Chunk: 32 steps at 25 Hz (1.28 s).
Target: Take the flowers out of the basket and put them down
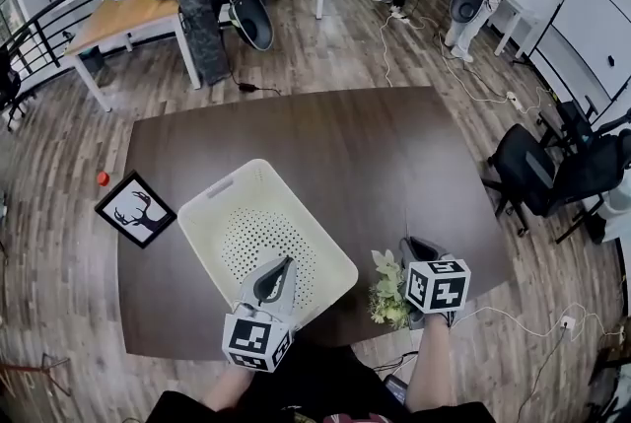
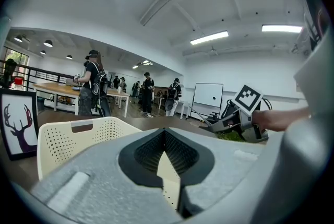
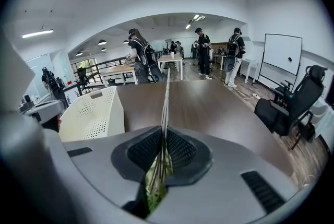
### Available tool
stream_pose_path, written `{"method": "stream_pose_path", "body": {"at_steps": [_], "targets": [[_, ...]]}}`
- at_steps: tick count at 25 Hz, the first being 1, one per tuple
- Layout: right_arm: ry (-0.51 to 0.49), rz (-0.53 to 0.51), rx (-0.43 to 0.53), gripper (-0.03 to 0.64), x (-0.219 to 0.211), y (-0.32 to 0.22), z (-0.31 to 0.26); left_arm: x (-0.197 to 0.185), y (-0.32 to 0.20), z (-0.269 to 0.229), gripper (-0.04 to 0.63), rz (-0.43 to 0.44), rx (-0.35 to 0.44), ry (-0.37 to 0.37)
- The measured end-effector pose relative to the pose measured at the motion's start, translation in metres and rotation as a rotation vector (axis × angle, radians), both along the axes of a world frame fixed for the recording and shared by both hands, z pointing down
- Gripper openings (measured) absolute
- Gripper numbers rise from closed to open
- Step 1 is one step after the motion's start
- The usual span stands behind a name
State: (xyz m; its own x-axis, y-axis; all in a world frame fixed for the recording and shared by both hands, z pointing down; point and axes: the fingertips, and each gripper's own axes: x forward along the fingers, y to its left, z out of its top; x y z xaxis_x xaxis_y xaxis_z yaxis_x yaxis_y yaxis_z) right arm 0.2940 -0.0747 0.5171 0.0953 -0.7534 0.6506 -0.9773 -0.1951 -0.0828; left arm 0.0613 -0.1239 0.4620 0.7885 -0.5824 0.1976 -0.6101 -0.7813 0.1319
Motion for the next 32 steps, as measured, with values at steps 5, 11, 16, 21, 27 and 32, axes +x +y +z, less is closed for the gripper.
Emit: {"method": "stream_pose_path", "body": {"at_steps": [5,11,16,21,27,32], "targets": [[0.012,-0.005,-0.005,0.043,0.003,-0.001,0.007,-0.004,0.001,0.003,0.002,-0.018,-0.01,-0.006],[-0.003,0.001,-0.016,0.043,0.006,-0.001,0.016,-0.009,-0.001,0.008,0.002,-0.037,-0.019,-0.019],[-0.02,-0.004,-0.031,0.043,0.005,-0.002,0.027,-0.011,0.001,0.01,0.002,-0.044,-0.024,-0.025],[-0.024,-0.001,-0.046,0.044,0.006,-0.004,0.033,-0.012,0.0,0.014,0.002,-0.049,-0.032,-0.035],[-0.047,-0.005,-0.06,0.044,0.007,-0.004,0.042,-0.013,0.001,0.016,0.002,-0.058,-0.032,-0.044],[-0.05,-0.006,-0.078,0.044,0.007,-0.005,0.047,-0.013,0.001,0.015,0.002,-0.064,-0.033,-0.049]]}}
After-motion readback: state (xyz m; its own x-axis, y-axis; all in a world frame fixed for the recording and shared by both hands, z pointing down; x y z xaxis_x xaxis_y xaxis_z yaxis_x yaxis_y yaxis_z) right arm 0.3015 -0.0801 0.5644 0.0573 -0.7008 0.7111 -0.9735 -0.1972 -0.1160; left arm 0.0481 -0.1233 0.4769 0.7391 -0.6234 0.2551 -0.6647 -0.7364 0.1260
